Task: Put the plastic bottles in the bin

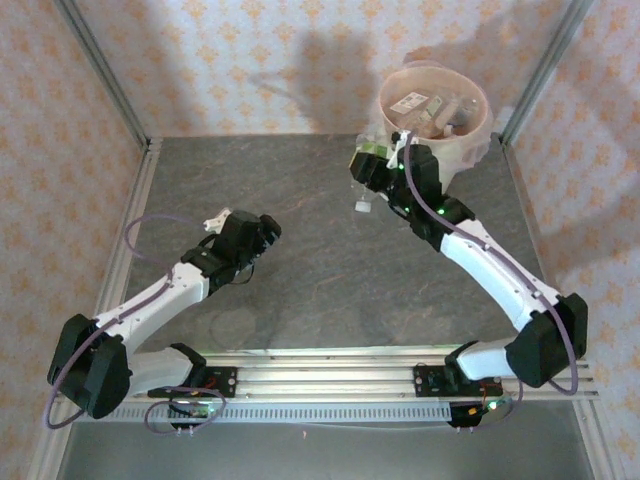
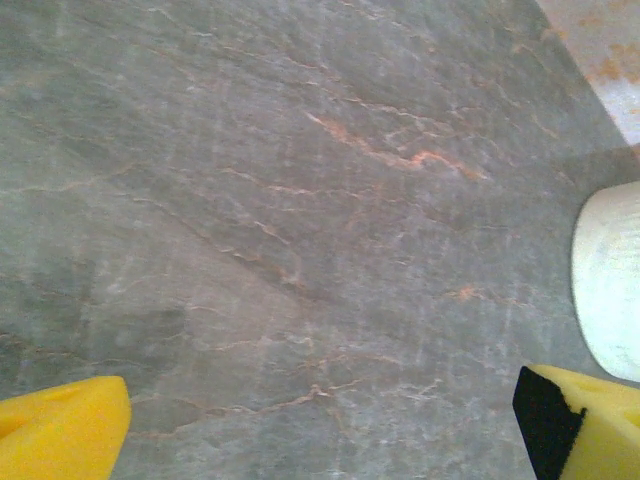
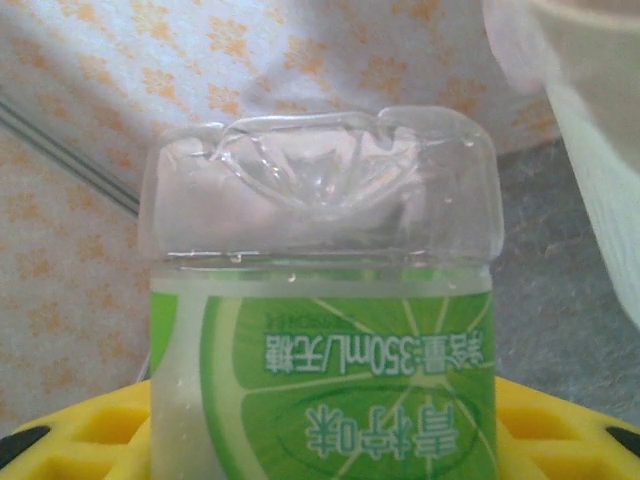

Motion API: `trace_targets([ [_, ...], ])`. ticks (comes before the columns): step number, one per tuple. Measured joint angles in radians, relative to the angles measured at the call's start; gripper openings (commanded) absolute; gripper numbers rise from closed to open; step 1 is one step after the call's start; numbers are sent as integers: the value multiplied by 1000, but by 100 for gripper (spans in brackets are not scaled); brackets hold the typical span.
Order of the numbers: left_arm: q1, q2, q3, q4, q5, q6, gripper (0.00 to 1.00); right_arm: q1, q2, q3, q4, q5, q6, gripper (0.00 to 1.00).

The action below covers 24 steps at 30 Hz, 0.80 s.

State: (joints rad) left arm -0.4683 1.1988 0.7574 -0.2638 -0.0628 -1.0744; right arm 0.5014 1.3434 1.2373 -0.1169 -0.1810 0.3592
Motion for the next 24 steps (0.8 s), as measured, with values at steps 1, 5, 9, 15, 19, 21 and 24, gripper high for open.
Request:
trace_targets([
  [1, 0, 2, 3, 8, 5, 1, 100, 0, -2, 22, -22, 8, -27, 33],
  [5, 0, 5, 8, 19, 26, 2, 100, -20, -2, 98, -104, 59, -69, 29],
  [9, 0, 7, 10, 21, 31, 2, 100, -86, 14, 175, -131, 45, -77, 30],
  [15, 0, 7, 14, 21, 31, 1, 100, -194, 156, 429, -171, -15, -149, 30],
  [19, 0, 6, 14, 20, 30, 0, 100, -250, 276, 581, -183, -30, -178, 32],
  [21, 0, 6, 14, 18, 29, -1, 100, -269, 327, 621, -182, -25, -185, 32],
  [24, 0, 1, 14, 8, 29, -2, 100, -290, 408, 671, -174, -3, -197, 32],
])
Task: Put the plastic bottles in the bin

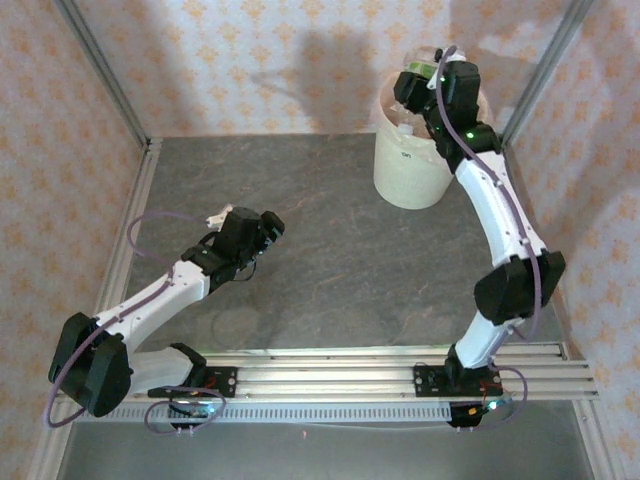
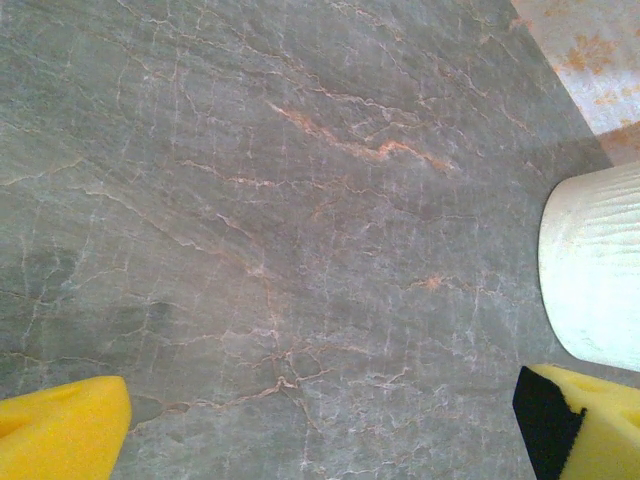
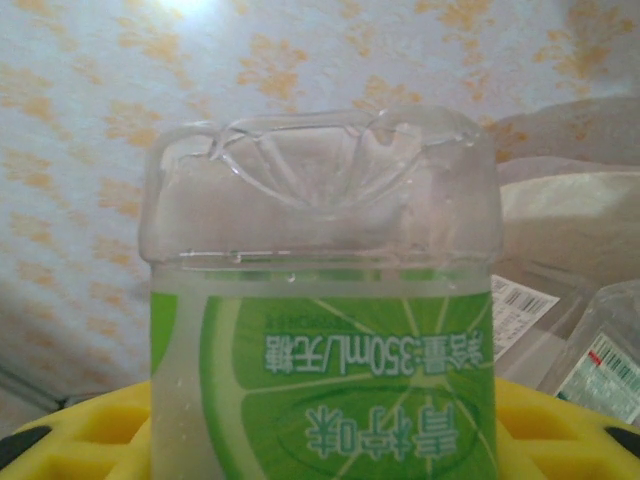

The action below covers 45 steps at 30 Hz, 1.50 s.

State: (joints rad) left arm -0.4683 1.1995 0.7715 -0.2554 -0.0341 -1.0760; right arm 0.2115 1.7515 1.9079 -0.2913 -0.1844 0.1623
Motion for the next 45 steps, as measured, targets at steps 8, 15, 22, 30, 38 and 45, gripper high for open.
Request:
trace_targets([
  [8, 0, -46, 0, -40, -27, 0, 100, -36, 243, 255, 14, 32, -17, 32],
  [15, 0, -48, 0, -47, -37, 0, 100, -37, 381, 432, -4, 81, 29, 46],
  [22, 0, -47, 0, -47, -47, 1, 100, -37, 387, 452, -102, 84, 69, 83],
  [30, 0, -21, 0, -47, -48, 2, 100, -36, 383, 518, -196, 106, 46, 92],
  [38, 0, -14, 0, -47, -47, 3, 100, -36, 373, 516, -245, 110, 39, 95],
  [45, 0, -15, 0, -43, -51, 28, 100, -36, 212, 330, -225, 110, 31, 99],
])
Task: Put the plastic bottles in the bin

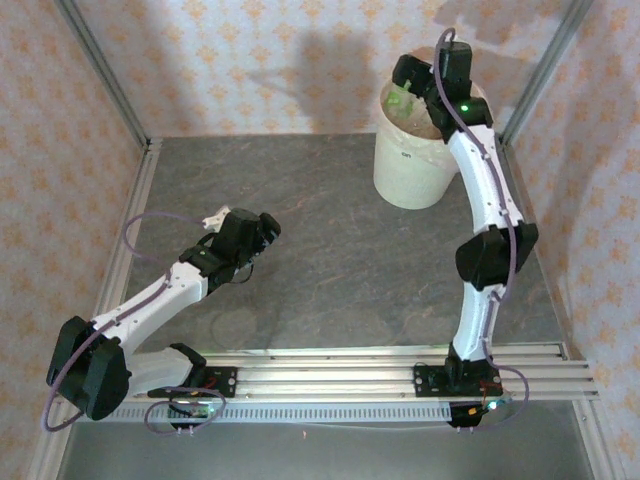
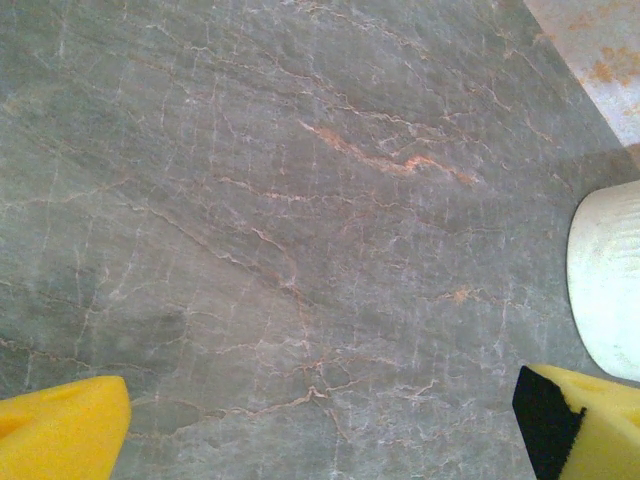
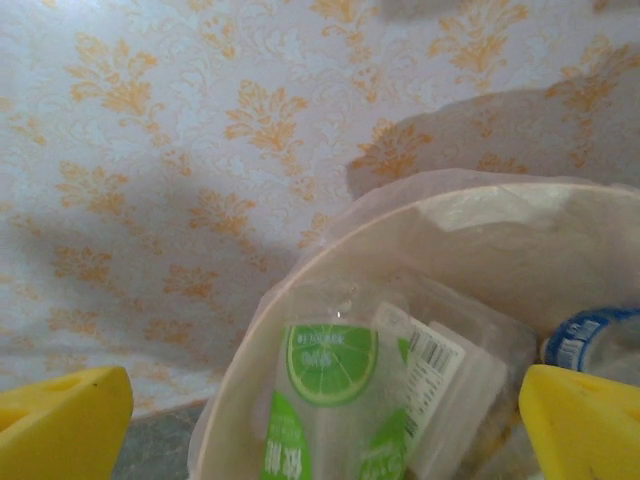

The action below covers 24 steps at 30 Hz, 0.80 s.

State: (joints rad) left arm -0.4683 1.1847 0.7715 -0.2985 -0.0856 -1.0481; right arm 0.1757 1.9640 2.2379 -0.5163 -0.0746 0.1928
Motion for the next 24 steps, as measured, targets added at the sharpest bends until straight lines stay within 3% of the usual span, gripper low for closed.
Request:
trace_targets([
  [6, 6, -16, 47, -72, -117, 81, 100, 0, -359, -441, 153, 6, -34, 99],
  [12, 51, -68, 123, -195, -464, 183, 100, 0, -803, -948, 325, 65, -126, 99],
  [16, 146, -75, 84, -197, -669, 263, 100, 0, -1007, -1253, 401, 206, -185, 99],
  [20, 228, -20, 6, -133, -758, 361, 100, -17, -1028, -1508, 452, 326, -216, 99],
  [24, 310, 71, -51, -18, -716, 494, 100, -90, -898, -1704, 526, 336, -214, 99],
])
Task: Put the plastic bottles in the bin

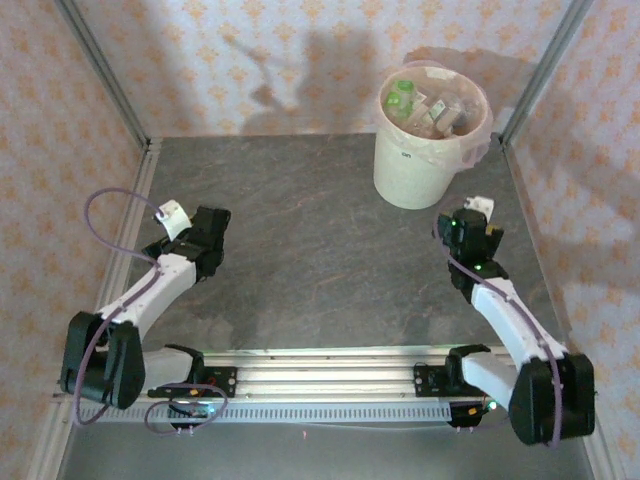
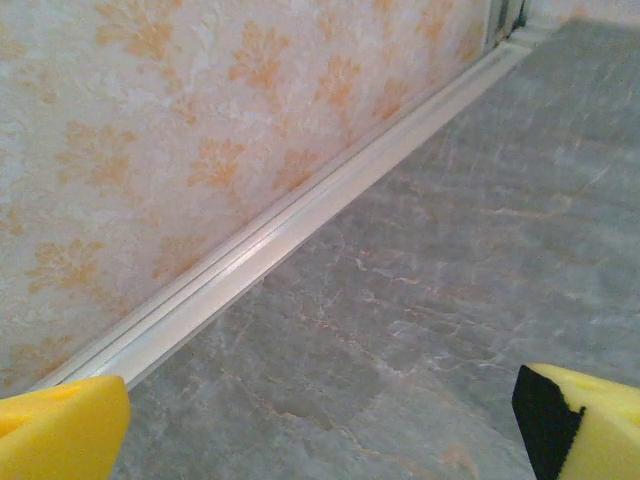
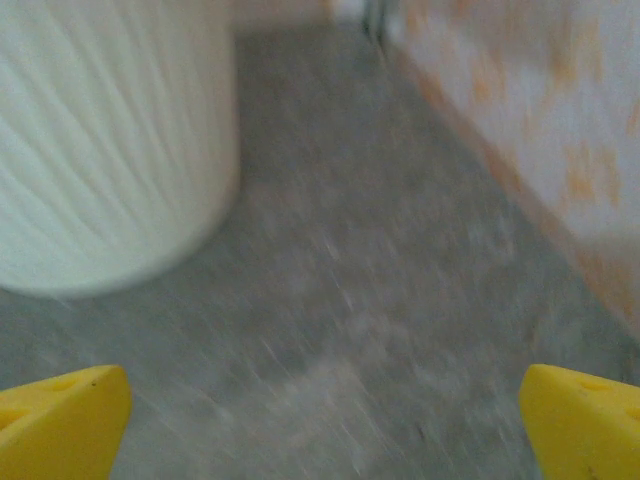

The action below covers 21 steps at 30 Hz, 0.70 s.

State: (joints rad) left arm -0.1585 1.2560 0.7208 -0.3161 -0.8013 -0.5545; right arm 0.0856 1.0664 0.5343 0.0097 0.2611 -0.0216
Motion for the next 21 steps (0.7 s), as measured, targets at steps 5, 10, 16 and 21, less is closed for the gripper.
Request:
trace_targets([
  [5, 63, 10, -133, 311, 154, 193, 100, -101, 153, -99, 132, -86, 12, 99],
  [10, 94, 104, -174, 481, 326, 317, 100, -107, 203, -99, 285, -179, -4, 99],
  [16, 96, 143, -190, 691, 457, 426, 100, -108, 252, -120, 496, -261, -18, 99],
  [21, 96, 214, -312, 962, 525, 471, 100, -108, 309, -161, 651, -336, -18, 99],
])
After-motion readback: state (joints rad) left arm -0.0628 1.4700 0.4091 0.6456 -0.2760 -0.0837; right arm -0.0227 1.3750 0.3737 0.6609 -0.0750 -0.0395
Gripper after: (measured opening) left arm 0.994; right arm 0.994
